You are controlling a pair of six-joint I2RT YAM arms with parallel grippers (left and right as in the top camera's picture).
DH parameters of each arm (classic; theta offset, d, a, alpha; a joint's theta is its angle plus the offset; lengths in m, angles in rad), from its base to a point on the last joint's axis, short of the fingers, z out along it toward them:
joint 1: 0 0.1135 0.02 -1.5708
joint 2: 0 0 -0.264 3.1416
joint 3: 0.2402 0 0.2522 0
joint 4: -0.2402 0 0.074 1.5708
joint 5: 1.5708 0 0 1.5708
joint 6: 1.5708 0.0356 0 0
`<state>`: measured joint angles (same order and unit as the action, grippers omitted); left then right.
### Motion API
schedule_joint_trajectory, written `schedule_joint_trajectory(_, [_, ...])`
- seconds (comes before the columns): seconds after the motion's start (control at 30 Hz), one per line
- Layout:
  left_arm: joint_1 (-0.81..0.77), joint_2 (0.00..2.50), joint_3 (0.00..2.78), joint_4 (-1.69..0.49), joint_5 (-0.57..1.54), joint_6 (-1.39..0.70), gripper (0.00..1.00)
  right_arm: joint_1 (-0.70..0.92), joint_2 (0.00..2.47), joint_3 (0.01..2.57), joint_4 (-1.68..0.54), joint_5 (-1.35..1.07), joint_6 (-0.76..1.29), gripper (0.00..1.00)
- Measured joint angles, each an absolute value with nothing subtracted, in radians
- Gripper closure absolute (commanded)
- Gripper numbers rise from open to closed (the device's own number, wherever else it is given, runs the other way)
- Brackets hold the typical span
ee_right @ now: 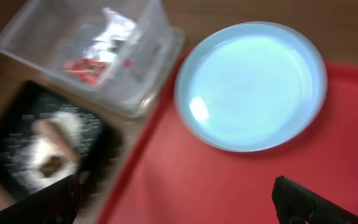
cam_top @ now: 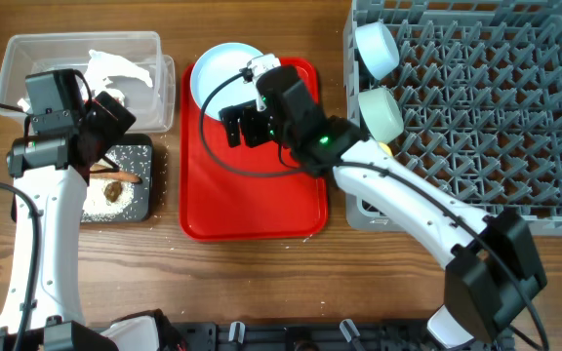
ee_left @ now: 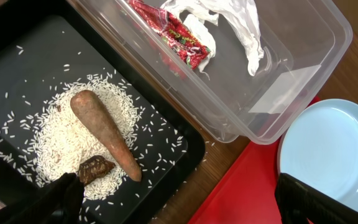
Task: Sort waste into correct bins and load items into the dishwasher rack
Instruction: 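Grasp the light-blue plate with the right gripper and stand it in the rack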
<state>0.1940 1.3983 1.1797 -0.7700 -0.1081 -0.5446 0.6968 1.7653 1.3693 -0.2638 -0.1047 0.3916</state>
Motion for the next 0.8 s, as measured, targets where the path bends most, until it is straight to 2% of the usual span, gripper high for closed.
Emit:
schedule_joint_trajectory(0.1, [0.194, 1.398, 1.18, -0.77, -0.108, -0.545, 0.0, 0.608, 1.766, 1.513, -0.455, -0.252, 0.442, 0.0])
schedule_joint_trajectory(0.17, [0.194, 1.398, 1.18, -0.77, -0.109, -0.545, 0.0, 0.564, 1.769, 1.596, -0.529, -0.23, 0.44, 0.0])
schedule_joint_trajectory(0.23, [0.194, 1.398, 1.18, -0.769, -0.108, -0.545, 0.0, 0.562, 1.822, 1.637, -0.52, -0.168, 0.44, 0.0])
schedule_joint_trajectory(0.4, [0.194, 1.398, 1.18, -0.77, -0.108, -0.545, 0.0, 0.565, 2.141, 1.639, -0.452, -0.115, 0.498, 0.0])
schedule_joint_trajectory(0.43, [0.194, 1.398, 1.18, -0.77, -0.108, -0.545, 0.0, 0.565, 2.176, 1.631, -0.447, -0.11, 0.543, 0.03])
schedule_joint_trajectory(0.5, [0.194, 1.398, 1.18, -0.77, -0.108, -0.545, 0.0, 0.565, 2.183, 1.626, -0.393, -0.084, 0.585, 0.2])
schedule_joint_trajectory(0.57, [0.194, 1.398, 1.18, -0.77, -0.109, -0.545, 0.0, 0.566, 2.183, 1.626, -0.353, -0.014, 0.61, 0.47])
schedule_joint_trajectory(0.6, [0.194, 1.398, 1.18, -0.77, -0.109, -0.545, 0.0, 0.566, 2.183, 1.626, -0.331, 0.022, 0.614, 0.55])
schedule_joint_trajectory(0.63, [0.194, 1.398, 1.18, -0.77, -0.109, -0.545, 0.0, 0.566, 2.183, 1.626, -0.315, 0.043, 0.617, 0.58])
schedule_joint_trajectory(0.8, [0.194, 1.398, 1.18, -0.77, -0.109, -0.545, 0.0, 0.566, 2.249, 1.626, -0.29, 0.065, 0.625, 0.59])
